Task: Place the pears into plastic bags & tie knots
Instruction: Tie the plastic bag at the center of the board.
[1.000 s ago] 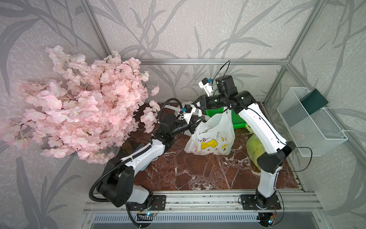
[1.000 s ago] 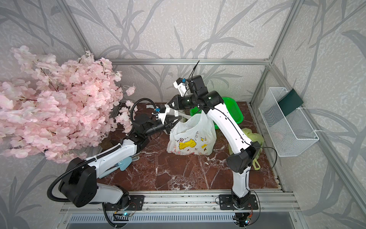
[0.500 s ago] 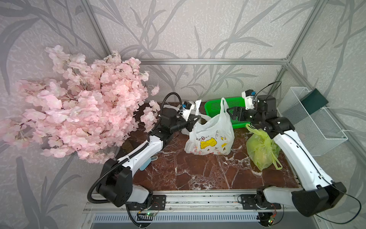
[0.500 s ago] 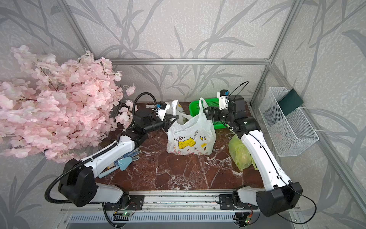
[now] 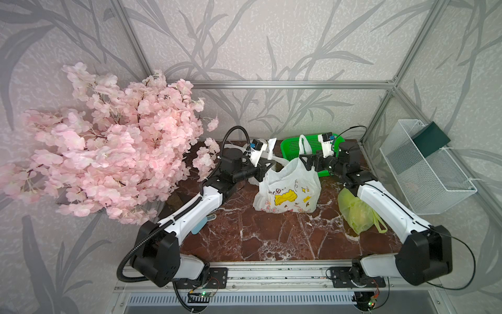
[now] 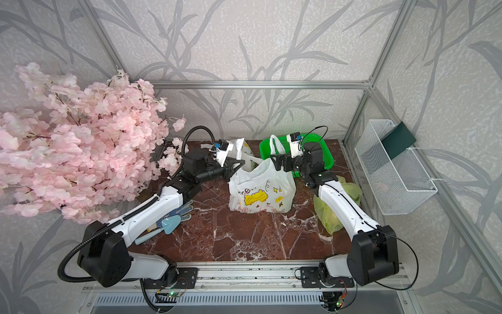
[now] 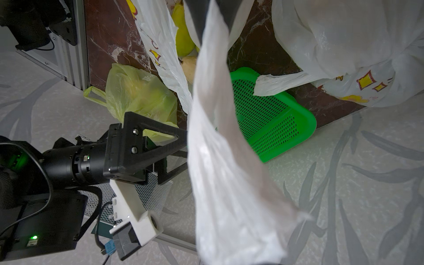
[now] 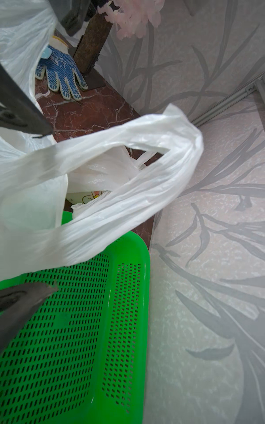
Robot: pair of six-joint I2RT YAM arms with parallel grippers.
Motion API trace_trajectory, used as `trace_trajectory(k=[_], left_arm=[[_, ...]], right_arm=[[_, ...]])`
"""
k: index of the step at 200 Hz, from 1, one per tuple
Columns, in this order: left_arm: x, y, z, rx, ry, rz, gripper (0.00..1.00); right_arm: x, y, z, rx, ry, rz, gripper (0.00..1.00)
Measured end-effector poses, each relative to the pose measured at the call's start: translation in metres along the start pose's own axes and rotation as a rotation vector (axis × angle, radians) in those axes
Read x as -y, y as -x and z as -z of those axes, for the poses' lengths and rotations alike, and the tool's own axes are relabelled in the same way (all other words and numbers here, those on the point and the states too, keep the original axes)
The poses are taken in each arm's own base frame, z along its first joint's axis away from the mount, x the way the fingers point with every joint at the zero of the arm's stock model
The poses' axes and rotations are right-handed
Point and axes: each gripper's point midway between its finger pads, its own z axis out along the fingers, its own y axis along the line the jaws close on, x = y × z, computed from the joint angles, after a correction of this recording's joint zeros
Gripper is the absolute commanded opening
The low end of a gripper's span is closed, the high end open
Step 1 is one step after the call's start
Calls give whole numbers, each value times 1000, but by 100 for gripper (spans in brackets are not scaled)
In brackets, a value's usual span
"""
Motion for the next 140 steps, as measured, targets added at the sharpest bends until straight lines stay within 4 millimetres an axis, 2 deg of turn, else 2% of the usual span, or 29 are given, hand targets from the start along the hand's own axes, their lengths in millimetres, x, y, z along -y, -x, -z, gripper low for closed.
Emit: trace_trajectory(k=[39, 58, 93, 140], left_arm=[[-1, -3, 0, -13, 3, 9, 0], [-3, -3, 1, -14, 7, 16, 0], [-9, -2, 3, -26, 29, 51, 0], [-18, 22, 2, -59, 84, 106, 0]], right_arm=[[10, -20, -28, -49, 7, 43, 98], [15, -30, -38, -73, 10, 54, 79], [10, -29, -41, -63, 45, 61, 33], [-2, -18, -33, -34, 67, 101, 3]])
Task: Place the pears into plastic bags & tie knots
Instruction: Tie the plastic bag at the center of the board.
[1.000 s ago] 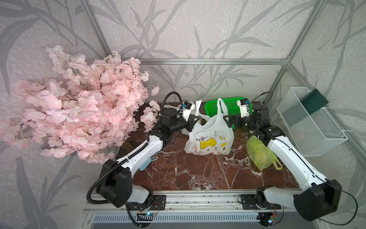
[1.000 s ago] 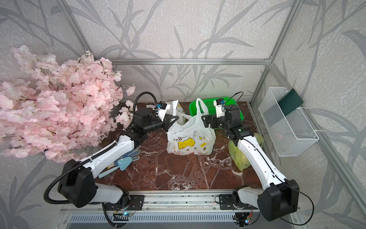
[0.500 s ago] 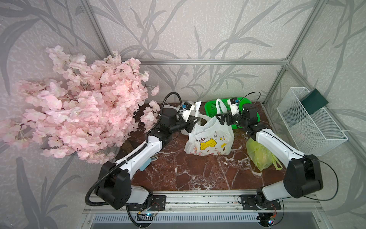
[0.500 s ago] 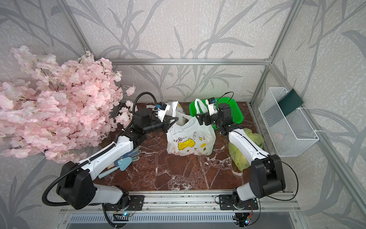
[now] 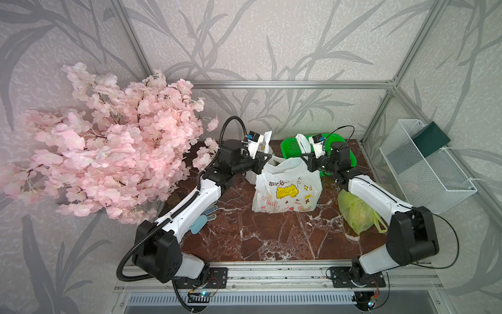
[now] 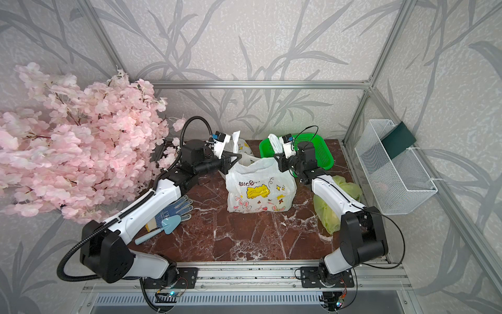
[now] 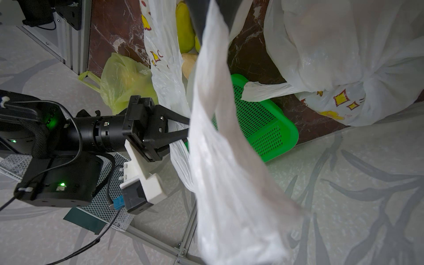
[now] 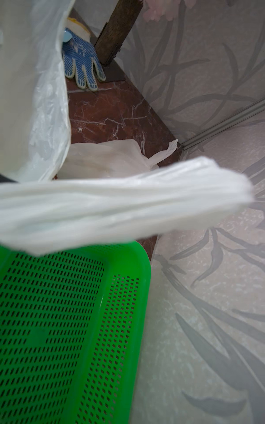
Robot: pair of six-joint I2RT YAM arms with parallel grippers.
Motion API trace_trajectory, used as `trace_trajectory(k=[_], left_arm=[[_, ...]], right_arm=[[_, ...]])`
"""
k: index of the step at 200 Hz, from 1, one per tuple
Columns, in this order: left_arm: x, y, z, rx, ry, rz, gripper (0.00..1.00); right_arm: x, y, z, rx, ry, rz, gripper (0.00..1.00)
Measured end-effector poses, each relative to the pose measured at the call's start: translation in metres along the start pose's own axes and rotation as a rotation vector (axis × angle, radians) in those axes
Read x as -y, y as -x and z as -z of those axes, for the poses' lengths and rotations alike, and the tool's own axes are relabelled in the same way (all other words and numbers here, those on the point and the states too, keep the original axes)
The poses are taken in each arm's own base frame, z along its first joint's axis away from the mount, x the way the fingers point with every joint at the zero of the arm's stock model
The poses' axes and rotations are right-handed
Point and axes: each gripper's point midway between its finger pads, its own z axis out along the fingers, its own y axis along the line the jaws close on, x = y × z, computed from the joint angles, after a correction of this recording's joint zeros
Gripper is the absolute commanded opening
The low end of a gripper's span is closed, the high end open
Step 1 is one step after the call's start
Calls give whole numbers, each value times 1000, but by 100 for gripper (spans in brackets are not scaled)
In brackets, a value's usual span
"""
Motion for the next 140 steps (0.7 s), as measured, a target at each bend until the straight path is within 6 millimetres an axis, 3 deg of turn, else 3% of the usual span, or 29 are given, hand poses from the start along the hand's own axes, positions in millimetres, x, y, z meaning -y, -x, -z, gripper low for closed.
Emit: trace_trajectory(k=[18, 37, 62, 82, 103, 140], left_arm=[[-5, 1, -4, -40, 14, 16, 0], [-10, -6, -14, -106, -8, 47, 0], [-9, -29, -34, -220, -132, 106, 3], [-1, -51, -42, -290, -259, 160, 8], [10, -60, -40, -313, -362, 182, 18], [25, -51, -22, -247, -478, 142, 43]], right_arm=[[-16, 5, 7, 1, 11, 61, 0], [-48, 13, 17, 10, 44, 167, 0], [-93, 23, 32, 41, 102, 338, 0], [-120, 19, 32, 25, 148, 442, 0], [-129, 10, 25, -21, 169, 516, 0], [-127, 3, 14, -97, 177, 562, 0]])
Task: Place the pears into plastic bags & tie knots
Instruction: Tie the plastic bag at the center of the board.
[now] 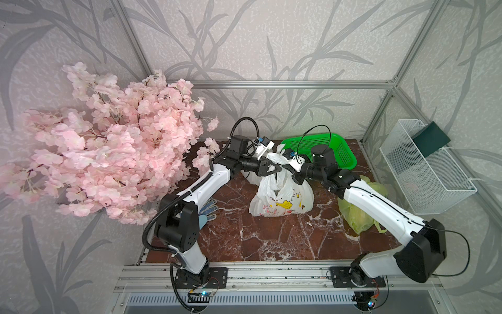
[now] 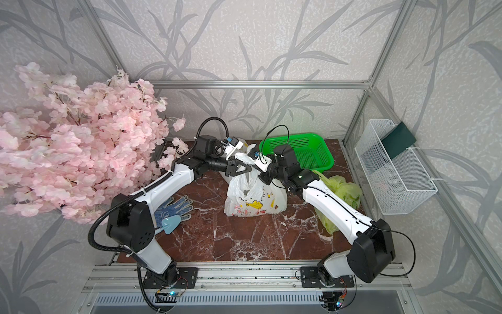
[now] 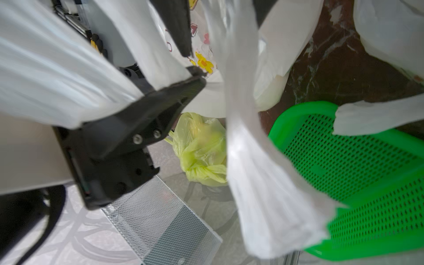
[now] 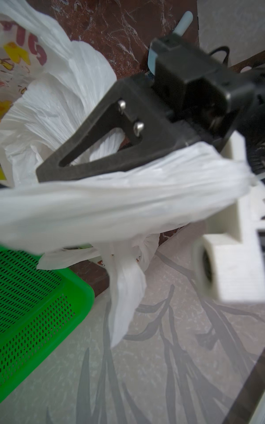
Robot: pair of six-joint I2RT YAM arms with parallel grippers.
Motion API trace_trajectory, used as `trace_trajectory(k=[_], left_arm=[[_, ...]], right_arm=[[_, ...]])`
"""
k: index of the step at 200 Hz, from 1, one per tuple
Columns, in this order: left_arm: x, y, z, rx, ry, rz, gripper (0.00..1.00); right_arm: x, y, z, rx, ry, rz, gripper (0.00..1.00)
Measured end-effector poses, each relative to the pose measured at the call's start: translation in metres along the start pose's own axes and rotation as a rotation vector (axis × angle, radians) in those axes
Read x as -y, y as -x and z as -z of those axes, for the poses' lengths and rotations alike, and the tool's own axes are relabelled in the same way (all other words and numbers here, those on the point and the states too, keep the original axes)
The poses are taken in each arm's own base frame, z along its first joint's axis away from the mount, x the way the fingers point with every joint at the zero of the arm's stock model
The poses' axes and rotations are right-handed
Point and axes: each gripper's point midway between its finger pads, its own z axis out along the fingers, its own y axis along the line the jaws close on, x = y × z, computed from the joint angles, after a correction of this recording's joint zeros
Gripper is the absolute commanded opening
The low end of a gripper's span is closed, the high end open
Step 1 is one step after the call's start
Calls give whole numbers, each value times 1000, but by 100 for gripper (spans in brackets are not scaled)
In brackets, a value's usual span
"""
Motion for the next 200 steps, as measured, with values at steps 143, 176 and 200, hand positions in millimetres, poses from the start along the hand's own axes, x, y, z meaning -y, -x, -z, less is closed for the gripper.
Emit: trace_trajectory(k=[143, 176, 200], left_arm=[[20, 16, 6, 47, -85, -78, 6], [20, 21, 6, 64, -78, -97, 0], [14, 24, 7, 77, -46, -113, 0]], right_arm=[[-27, -4, -15, -118, 113, 35, 0], [-22, -5, -13, -126, 97, -3, 29], [-12, -5, -5, -120, 88, -106, 53]])
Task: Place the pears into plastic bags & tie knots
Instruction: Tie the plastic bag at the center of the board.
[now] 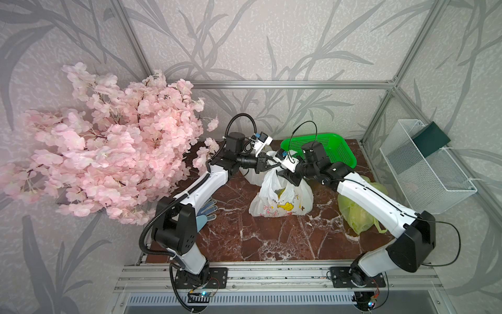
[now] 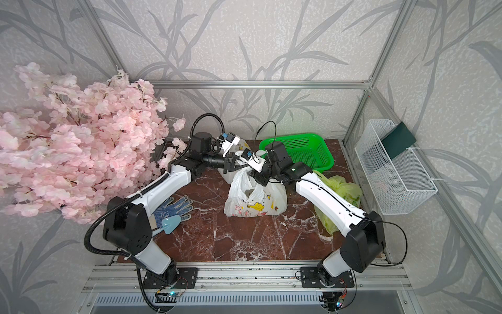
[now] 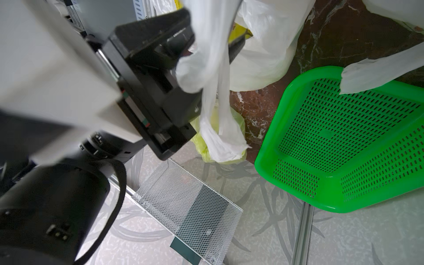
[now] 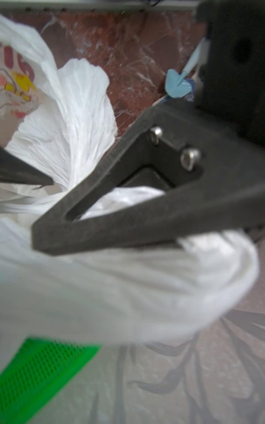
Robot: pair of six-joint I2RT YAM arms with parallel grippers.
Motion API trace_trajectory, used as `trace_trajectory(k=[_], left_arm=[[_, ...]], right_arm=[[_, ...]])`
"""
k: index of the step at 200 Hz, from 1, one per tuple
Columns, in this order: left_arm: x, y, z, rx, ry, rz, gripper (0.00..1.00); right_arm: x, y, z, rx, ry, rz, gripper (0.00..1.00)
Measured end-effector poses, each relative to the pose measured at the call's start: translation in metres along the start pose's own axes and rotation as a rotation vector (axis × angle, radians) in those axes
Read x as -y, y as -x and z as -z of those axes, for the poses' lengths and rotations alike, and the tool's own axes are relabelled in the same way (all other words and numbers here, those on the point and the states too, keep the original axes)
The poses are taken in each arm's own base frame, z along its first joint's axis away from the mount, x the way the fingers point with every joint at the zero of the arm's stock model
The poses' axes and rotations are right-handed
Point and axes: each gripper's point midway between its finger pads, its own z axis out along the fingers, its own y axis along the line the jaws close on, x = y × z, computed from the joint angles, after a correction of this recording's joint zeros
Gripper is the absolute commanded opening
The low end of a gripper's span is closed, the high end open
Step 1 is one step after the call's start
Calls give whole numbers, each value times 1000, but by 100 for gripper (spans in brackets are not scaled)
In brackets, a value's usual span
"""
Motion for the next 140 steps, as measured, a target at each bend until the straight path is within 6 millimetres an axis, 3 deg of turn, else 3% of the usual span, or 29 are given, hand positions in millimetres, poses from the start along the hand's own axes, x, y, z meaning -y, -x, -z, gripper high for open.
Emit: trace_trajectory(k=[20, 47, 68, 96, 140], left_arm=[[-9, -3, 1, 7, 38, -2, 0], [-20, -9, 1, 10, 82, 3, 0], [-23, -9, 1, 15, 99, -7, 0], [-23, -7, 2, 22, 107, -21, 0], [-18, -3, 4, 29, 111, -41, 0]], right_arm=[[15, 8, 20, 64, -1, -136, 61], [45, 21, 54, 160, -27, -392, 61], [68, 33, 68, 203, -20, -595, 62], [81, 44, 65, 199, 14, -747, 63], [85, 35, 42, 117, 48, -878, 64]])
